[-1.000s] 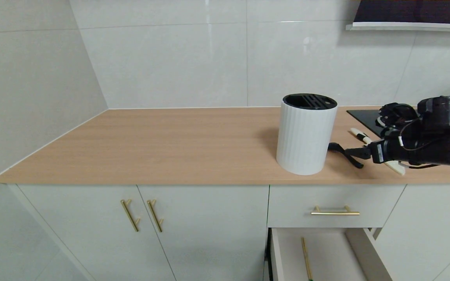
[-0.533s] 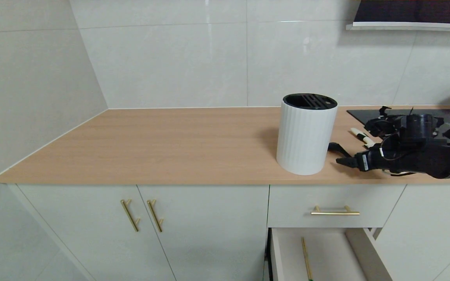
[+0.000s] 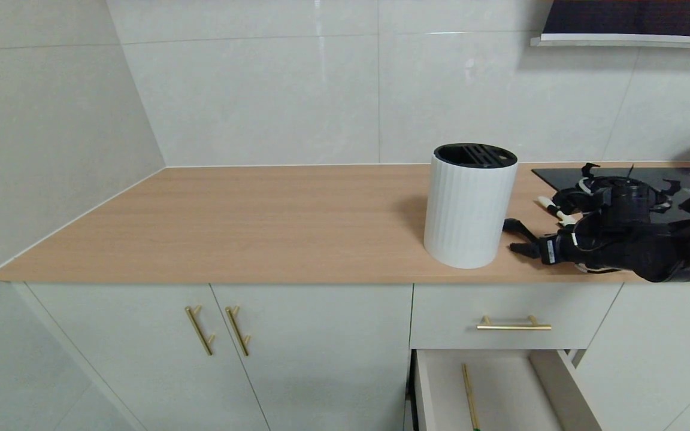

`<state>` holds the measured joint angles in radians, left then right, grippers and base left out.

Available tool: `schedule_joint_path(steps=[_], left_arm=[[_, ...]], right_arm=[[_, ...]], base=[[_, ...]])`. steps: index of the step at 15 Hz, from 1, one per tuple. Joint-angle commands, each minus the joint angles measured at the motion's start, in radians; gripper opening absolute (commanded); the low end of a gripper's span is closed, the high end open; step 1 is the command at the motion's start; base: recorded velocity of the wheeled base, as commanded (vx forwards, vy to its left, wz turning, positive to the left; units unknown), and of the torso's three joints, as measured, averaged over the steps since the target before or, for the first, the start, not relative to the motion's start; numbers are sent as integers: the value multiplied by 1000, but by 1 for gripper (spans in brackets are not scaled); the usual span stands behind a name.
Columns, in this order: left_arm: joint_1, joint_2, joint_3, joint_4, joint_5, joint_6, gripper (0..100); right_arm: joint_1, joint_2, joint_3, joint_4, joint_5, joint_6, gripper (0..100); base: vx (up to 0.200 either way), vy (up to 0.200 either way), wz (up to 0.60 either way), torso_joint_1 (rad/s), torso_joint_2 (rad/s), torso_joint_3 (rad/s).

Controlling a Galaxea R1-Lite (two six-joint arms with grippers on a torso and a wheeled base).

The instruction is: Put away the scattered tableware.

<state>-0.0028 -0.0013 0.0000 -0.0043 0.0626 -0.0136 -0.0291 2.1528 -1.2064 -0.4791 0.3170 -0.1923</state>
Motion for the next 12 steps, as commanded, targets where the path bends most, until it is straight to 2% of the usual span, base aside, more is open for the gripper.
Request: schedule_joint_path(steps=[1, 5, 7, 9, 11, 12], left_arm=[[0, 1, 0, 0, 0, 0, 100], [0, 1, 0, 0, 0, 0, 100], [0, 1, 0, 0, 0, 0, 100], [0, 1, 0, 0, 0, 0, 100], [0, 1, 0, 0, 0, 0, 100], [0, 1, 0, 0, 0, 0, 100]], right_arm=[[0, 16, 1, 4, 1, 1, 0], [0, 7, -1, 10, -7, 2, 0], [3, -24, 1, 37, -56, 31, 0], [11, -119, 11, 160, -133, 96, 0], [58, -283, 107, 240, -167, 229, 0], [75, -332, 146, 249, -187, 241, 0]], base=[[0, 0, 0, 0, 0, 0], [0, 0, 0, 0, 0, 0], [0, 0, 0, 0, 0, 0], [0, 0, 0, 0, 0, 0], [0, 0, 0, 0, 0, 0], [0, 0, 0, 0, 0, 0]])
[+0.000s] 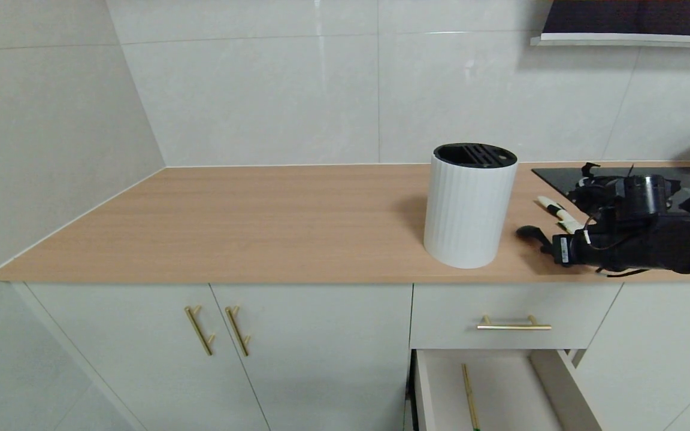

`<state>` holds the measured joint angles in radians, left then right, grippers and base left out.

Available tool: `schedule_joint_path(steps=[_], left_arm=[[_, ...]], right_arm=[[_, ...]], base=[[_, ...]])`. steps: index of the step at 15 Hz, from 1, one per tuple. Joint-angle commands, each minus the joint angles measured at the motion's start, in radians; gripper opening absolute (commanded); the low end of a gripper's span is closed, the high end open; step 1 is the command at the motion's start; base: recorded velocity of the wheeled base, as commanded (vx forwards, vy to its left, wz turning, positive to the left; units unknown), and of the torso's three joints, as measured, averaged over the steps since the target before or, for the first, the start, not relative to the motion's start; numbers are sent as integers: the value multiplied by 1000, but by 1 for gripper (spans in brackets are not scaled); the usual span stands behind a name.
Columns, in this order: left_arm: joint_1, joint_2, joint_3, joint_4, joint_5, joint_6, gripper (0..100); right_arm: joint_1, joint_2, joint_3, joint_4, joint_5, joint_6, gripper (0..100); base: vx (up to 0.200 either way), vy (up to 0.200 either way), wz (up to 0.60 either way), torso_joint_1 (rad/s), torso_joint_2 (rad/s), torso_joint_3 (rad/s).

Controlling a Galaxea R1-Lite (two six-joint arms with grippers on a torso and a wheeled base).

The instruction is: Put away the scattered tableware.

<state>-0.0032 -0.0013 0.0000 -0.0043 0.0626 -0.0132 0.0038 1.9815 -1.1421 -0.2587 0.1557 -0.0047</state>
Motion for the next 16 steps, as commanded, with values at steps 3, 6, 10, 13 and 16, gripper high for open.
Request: schedule_joint_path(steps=[3, 6, 10, 13, 16], left_arm=[[0, 1, 0, 0, 0, -1, 100], [0, 1, 0, 0, 0, -1, 100], [0, 1, 0, 0, 0, -1, 100], [2, 1, 0, 0, 0, -1, 100], [0, 1, 0, 0, 0, -1, 100]], right_arm=[[102, -351, 298, 30, -125, 71, 0], [140, -523, 538, 19, -131, 57, 0], [143, -570, 627, 19, -133, 51, 0], [143, -547, 656, 19, -131, 15, 0], [145, -510, 662, 19, -131, 14, 0]], base=[[0, 0, 0, 0, 0, 0], [0, 0, 0, 0, 0, 0], [0, 0, 0, 0, 0, 0], [0, 0, 0, -98, 219, 128], [0, 0, 0, -189, 453, 263]])
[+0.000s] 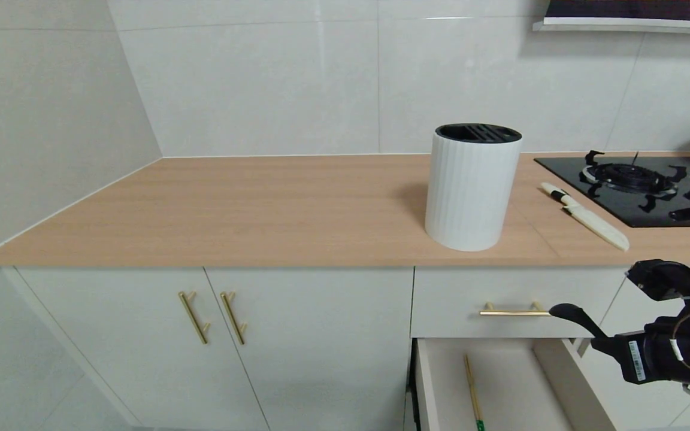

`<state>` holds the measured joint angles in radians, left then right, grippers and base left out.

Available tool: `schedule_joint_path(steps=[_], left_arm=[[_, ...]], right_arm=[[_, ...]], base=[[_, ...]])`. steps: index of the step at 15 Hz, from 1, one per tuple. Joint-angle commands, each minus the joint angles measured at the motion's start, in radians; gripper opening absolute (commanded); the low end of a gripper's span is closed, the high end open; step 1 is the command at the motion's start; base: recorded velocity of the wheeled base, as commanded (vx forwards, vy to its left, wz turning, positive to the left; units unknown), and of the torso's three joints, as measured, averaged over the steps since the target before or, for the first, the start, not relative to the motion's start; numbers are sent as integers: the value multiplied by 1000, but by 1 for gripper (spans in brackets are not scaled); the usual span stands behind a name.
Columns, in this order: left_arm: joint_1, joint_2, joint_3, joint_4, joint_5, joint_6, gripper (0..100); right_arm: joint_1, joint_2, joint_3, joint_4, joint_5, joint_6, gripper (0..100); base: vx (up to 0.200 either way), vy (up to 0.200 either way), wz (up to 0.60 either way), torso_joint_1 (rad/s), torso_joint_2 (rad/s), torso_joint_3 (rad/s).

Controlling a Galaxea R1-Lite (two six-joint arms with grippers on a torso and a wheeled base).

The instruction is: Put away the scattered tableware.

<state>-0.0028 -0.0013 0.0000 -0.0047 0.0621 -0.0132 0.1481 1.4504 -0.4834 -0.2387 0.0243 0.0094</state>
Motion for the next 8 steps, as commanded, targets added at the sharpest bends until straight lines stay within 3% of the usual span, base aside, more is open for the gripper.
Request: schedule_joint_path(steps=[1, 8], left_arm=[[1, 1, 0, 0, 1, -1, 100], [0, 1, 0, 0, 1, -1, 100]], right_arm=[[1, 31, 3, -1, 0, 0, 0], [-1, 127, 34, -99, -3, 0, 0]], base=[[0, 0, 0, -203, 500, 271], [0, 0, 0, -182, 472, 290]])
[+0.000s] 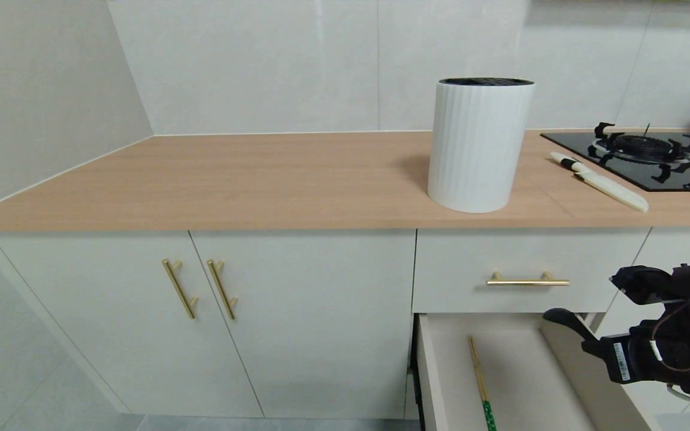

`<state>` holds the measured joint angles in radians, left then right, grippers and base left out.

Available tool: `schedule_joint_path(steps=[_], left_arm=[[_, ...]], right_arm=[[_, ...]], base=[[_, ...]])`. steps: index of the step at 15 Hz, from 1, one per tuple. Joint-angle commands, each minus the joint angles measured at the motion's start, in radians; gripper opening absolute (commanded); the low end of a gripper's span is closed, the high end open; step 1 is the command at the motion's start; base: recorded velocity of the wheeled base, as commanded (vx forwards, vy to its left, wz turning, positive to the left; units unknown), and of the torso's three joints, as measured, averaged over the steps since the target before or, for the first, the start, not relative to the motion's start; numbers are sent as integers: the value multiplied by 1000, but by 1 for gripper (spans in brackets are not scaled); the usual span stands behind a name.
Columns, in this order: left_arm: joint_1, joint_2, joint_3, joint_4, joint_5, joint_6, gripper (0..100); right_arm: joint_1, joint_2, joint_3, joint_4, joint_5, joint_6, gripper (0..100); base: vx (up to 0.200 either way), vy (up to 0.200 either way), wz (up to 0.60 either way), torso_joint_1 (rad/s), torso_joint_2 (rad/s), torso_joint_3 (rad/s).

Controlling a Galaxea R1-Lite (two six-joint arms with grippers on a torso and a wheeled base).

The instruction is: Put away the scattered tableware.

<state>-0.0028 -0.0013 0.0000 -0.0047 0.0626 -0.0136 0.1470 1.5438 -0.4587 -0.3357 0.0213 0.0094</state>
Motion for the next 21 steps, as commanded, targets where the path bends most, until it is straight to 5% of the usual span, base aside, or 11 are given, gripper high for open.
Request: schedule_joint_path(steps=[1, 10, 15, 21], left_arm=[[0, 1, 0, 0, 0, 0, 100], [0, 1, 0, 0, 0, 0, 100], [1, 1, 0, 0, 0, 0, 100], [0, 1, 0, 0, 0, 0, 100]], right_arm=[[-1, 42, 14, -14, 0, 0, 0], [-3, 119, 15, -89, -1, 6, 0], [25, 387, 54, -321, -3, 61, 0], [37, 765, 103, -770, -78, 98, 0]], base=[[0, 0, 0, -168, 461, 305], [0, 0, 0, -93, 321, 220], [0, 0, 0, 0, 0, 0], [0, 0, 0, 0, 0, 0]])
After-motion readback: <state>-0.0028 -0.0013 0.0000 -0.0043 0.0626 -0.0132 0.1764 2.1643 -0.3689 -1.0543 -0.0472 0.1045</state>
